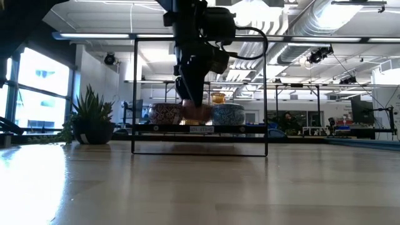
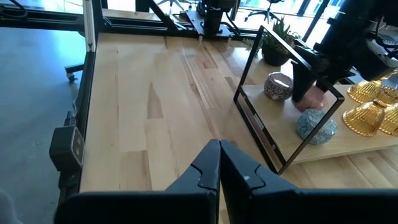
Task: Pick & Place candle stick holders
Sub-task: Put the pink scented candle on the shelf, then return to Home Position
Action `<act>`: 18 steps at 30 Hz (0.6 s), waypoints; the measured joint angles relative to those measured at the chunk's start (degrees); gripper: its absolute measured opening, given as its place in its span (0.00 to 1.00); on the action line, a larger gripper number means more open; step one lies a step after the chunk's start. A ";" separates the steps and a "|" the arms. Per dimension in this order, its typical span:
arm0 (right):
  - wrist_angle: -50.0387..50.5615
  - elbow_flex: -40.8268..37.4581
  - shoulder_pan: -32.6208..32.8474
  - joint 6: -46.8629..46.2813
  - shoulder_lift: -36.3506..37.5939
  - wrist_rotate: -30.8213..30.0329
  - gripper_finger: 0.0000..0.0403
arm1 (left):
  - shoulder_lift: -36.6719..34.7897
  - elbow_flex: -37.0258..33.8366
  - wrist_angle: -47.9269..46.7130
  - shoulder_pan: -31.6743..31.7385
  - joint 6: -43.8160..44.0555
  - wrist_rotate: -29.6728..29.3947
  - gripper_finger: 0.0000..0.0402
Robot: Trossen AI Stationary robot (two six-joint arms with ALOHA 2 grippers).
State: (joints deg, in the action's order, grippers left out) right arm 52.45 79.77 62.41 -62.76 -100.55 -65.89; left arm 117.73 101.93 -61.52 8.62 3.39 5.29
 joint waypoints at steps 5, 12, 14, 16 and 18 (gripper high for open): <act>0.00 0.00 -0.09 0.00 0.00 0.02 0.00 | -0.02 0.00 -0.02 -0.02 -0.29 0.53 0.97; 0.00 0.00 -0.09 -0.11 0.00 0.02 0.00 | -0.60 1.89 -2.94 0.00 -0.62 -0.36 0.93; 0.00 0.00 -0.11 -0.10 0.00 0.02 0.00 | -1.83 4.52 -5.28 0.00 -0.61 -1.28 0.92; 0.02 0.00 -0.11 0.00 0.00 -0.17 0.00 | -3.76 7.70 -8.45 -0.01 -0.60 -1.32 0.92; 0.05 0.00 -0.11 0.08 0.00 -0.86 0.00 | -5.85 11.73 -10.87 -0.39 -0.49 -1.37 0.92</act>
State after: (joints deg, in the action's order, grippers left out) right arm 52.50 79.77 62.30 -62.69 -100.55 -66.75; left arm 111.88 113.66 -72.39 8.23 2.90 3.92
